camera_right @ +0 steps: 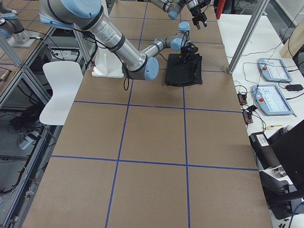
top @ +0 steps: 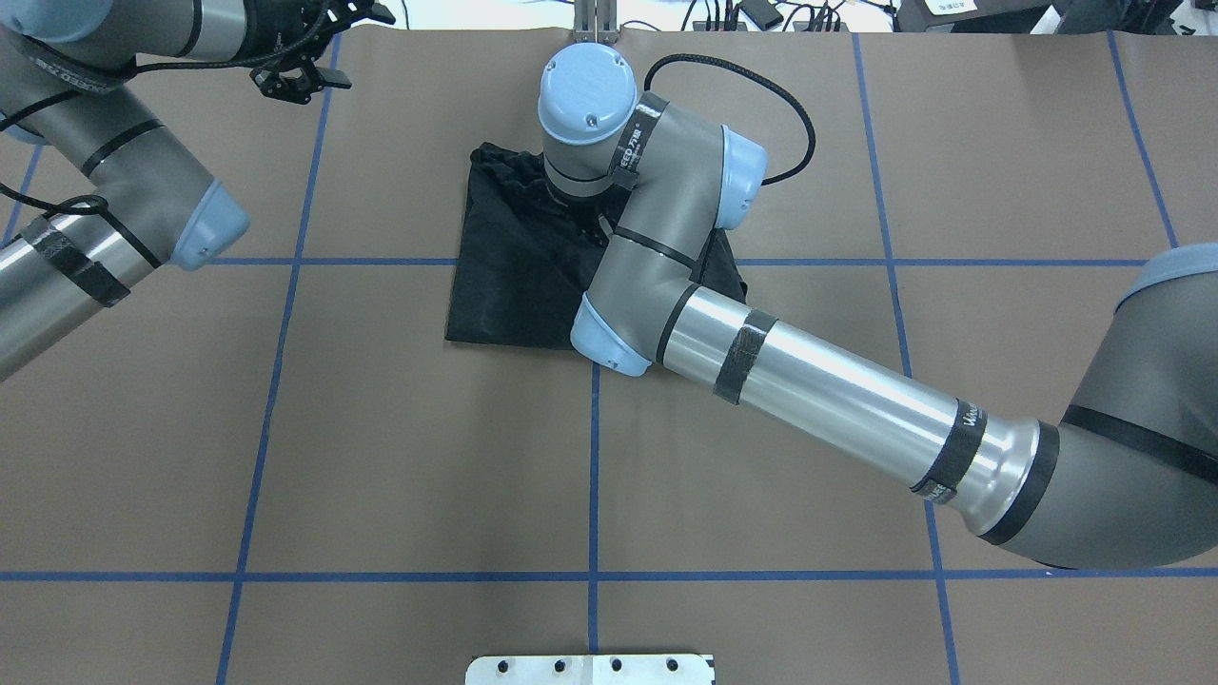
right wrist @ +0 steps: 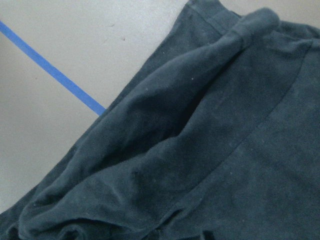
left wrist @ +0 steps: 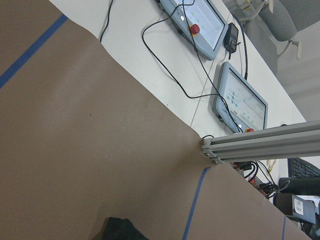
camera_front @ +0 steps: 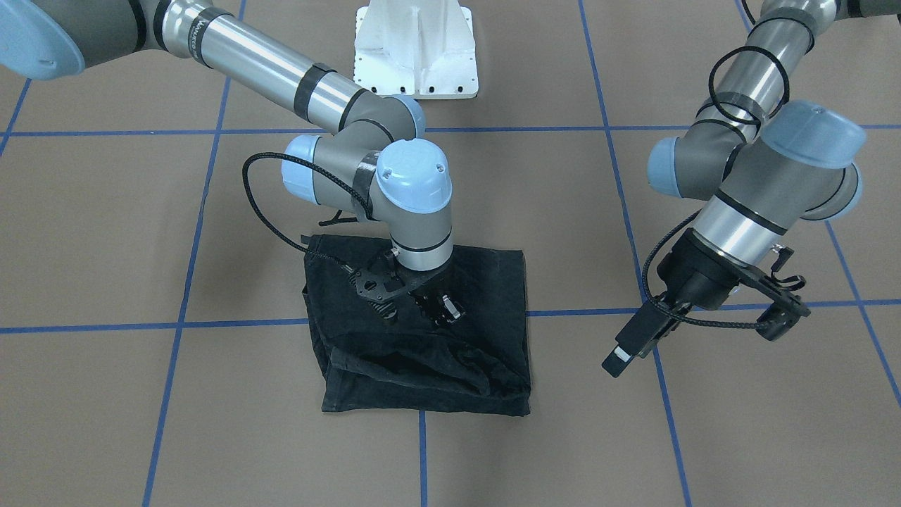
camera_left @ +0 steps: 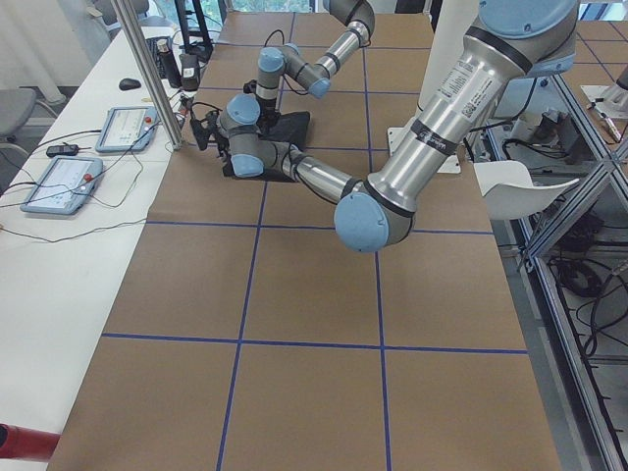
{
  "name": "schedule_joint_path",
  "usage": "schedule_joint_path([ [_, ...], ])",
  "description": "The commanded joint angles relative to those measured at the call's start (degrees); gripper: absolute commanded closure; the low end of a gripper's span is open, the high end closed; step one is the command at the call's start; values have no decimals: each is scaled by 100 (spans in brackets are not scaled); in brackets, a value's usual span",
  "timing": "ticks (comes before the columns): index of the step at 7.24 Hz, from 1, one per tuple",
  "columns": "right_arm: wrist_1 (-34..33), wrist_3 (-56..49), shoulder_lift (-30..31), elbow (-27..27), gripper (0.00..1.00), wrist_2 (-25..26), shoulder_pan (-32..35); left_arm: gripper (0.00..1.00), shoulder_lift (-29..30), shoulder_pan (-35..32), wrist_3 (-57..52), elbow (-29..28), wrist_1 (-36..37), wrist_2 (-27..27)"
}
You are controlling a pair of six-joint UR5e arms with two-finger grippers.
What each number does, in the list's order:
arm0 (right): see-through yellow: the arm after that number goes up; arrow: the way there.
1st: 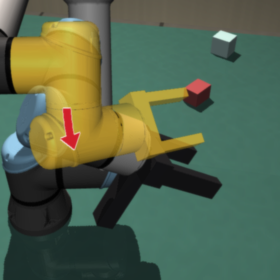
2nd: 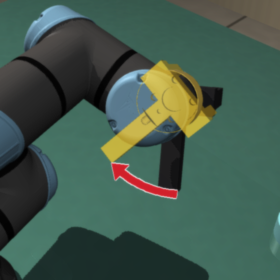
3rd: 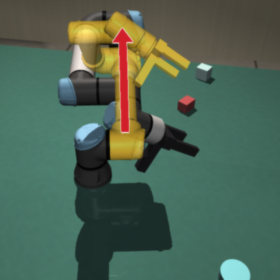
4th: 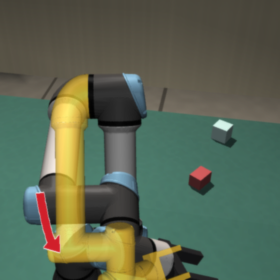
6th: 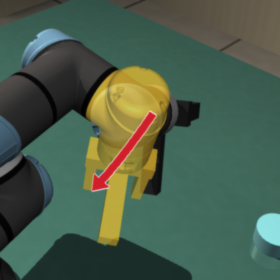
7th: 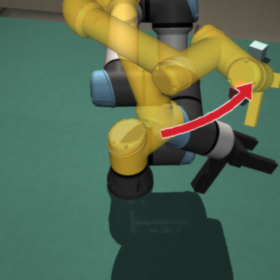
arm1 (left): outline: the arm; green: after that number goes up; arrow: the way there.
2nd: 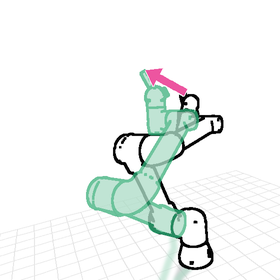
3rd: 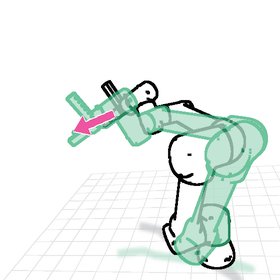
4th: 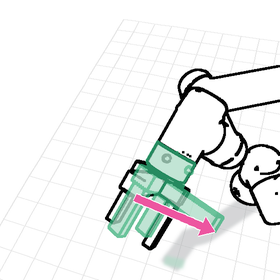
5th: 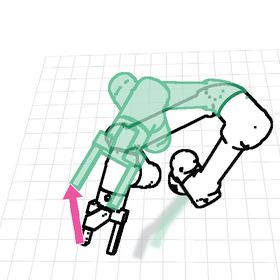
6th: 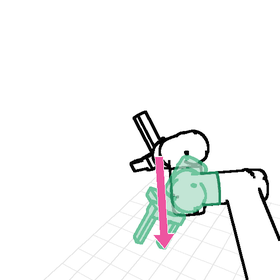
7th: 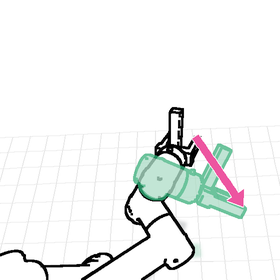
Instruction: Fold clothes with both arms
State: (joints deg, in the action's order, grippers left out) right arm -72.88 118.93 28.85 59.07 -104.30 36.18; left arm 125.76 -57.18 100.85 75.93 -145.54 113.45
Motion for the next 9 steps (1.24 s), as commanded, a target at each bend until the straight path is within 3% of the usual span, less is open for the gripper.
schedule_joint_path([
  [1,2,104,24,-10,100,42,-120,0,1,23,22,9,17,-7],
  [3,159,87,33,-211,100,59,-16,0,1,23,22,9,26,-7],
  [6,1036,69,-20,-1053,100,51,310,0,-8,14,31,44,17,-7],
  [9,1109,-62,-46,-1223,100,15,688,0,-25,14,48,71,17,-24],
])
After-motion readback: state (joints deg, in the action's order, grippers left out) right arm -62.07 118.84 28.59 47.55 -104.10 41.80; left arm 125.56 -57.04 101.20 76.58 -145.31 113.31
